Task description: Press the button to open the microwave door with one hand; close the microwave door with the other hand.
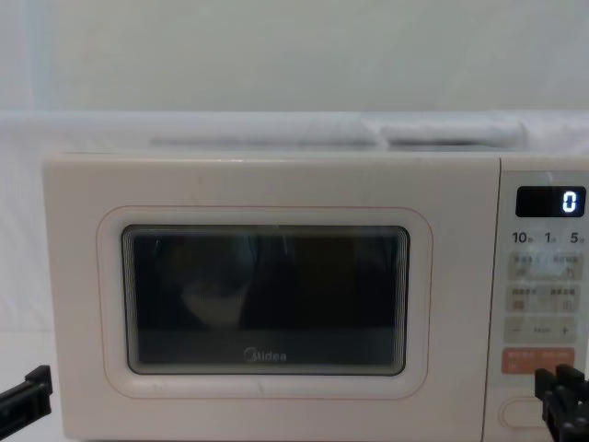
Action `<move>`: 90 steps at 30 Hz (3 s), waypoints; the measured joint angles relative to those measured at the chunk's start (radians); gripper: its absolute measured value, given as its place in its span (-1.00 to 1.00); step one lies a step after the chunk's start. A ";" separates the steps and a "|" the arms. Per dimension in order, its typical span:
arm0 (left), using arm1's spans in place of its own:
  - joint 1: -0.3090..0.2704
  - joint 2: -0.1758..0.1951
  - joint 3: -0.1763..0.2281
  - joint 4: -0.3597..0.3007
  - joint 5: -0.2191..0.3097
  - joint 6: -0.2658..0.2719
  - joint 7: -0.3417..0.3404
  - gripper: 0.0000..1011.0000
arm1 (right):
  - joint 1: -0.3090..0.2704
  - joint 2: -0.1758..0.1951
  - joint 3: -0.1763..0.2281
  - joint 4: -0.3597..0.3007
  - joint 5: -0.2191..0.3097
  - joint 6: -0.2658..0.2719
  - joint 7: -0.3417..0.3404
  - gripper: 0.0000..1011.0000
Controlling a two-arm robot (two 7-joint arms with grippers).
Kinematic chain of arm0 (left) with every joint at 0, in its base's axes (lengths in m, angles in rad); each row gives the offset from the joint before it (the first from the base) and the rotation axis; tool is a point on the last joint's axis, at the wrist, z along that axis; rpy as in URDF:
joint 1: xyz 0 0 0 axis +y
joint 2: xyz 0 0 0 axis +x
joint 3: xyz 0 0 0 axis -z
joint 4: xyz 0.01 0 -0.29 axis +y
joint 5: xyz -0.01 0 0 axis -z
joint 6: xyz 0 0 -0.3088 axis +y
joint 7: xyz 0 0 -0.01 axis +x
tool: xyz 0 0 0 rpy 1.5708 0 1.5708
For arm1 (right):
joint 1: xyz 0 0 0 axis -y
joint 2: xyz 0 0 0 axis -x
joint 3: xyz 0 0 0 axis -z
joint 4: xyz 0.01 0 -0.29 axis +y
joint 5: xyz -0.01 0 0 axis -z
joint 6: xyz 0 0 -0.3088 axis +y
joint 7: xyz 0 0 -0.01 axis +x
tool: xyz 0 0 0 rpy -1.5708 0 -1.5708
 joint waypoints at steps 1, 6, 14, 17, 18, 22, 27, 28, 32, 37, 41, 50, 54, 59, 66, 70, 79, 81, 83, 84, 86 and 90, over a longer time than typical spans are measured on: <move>0.000 0.000 0.000 0.000 0.000 0.000 0.000 0.98 | 0.000 0.000 0.000 0.000 0.000 0.000 0.000 -0.66; 0.000 0.000 0.000 0.000 0.000 0.000 0.000 0.98 | 0.000 0.000 0.000 0.000 0.000 0.000 0.000 -0.98; 0.000 0.000 0.000 0.000 0.000 0.000 0.000 0.98 | -0.001 -0.013 0.011 0.002 -0.003 0.005 -0.001 -1.00; 0.000 0.000 0.000 0.000 0.000 0.000 0.000 0.98 | -0.001 -0.023 0.021 0.007 -0.004 0.010 -0.001 -1.00; 0.000 0.000 0.000 0.000 0.000 0.000 0.000 0.98 | -0.001 -0.030 0.027 0.011 -0.004 0.013 -0.001 -1.00; 0.000 0.000 0.000 0.000 0.000 0.000 0.000 0.98 | 0.006 -0.046 0.038 0.026 -0.003 0.021 0.005 -1.00; 0.000 0.000 0.000 0.000 0.000 0.000 0.000 0.98 | 0.023 -0.066 0.052 0.057 -0.003 0.030 0.021 -1.00; 0.000 0.000 0.000 0.000 0.000 0.000 0.000 0.98 | 0.027 -0.069 0.054 0.063 -0.003 0.031 0.023 -1.00; 0.000 0.000 0.000 0.000 0.000 0.000 0.000 0.98 | 0.045 -0.081 0.060 0.089 -0.008 0.035 0.034 -1.00; 0.000 0.000 0.000 0.000 0.000 0.000 0.000 0.98 | 0.074 -0.098 0.070 0.129 -0.017 0.043 0.050 -1.00; 0.000 0.000 0.000 0.000 0.000 0.000 0.000 0.98 | 0.093 -0.110 0.081 0.155 -0.017 0.049 0.062 -1.00; 0.000 0.000 0.000 0.000 0.000 0.000 0.000 0.98 | 0.131 -0.136 0.106 0.207 -0.020 0.057 0.075 -1.00; 0.000 0.000 0.000 0.000 0.000 0.000 0.000 0.98 | 0.151 -0.148 0.114 0.234 -0.023 0.057 0.077 -1.00; 0.000 0.000 0.000 0.000 0.000 0.000 0.000 0.98 | 0.176 -0.161 0.125 0.268 -0.026 0.053 0.078 -1.00; 0.000 0.000 0.000 0.000 0.000 0.000 0.000 0.98 | 0.198 -0.173 0.137 0.299 -0.025 0.046 0.078 -1.00; 0.000 0.000 0.000 0.000 0.000 0.000 0.000 0.98 | 0.208 -0.176 0.142 0.313 -0.025 0.043 0.078 -1.00; 0.000 0.000 0.000 0.000 0.000 0.000 0.000 0.98 | 0.226 -0.184 0.150 0.342 -0.026 0.036 0.078 -1.00; 0.000 0.000 0.000 0.000 0.000 0.000 0.000 0.98 | 0.229 -0.187 0.152 0.347 -0.026 0.033 0.078 -1.00; 0.000 0.000 0.000 0.000 0.000 0.000 0.000 0.98 | 0.231 -0.190 0.155 0.351 -0.026 0.031 0.077 -1.00; 0.000 0.000 0.000 0.000 0.000 0.000 0.000 0.98 | 0.232 -0.191 0.155 0.352 -0.026 0.030 0.077 -1.00; 0.000 0.000 0.000 0.000 0.000 0.000 0.000 0.98 | 0.236 -0.193 0.157 0.356 -0.026 0.029 0.075 -1.00; 0.000 0.000 0.000 0.000 0.000 0.000 0.000 0.98 | 0.241 -0.196 0.160 0.361 -0.026 0.027 0.074 -1.00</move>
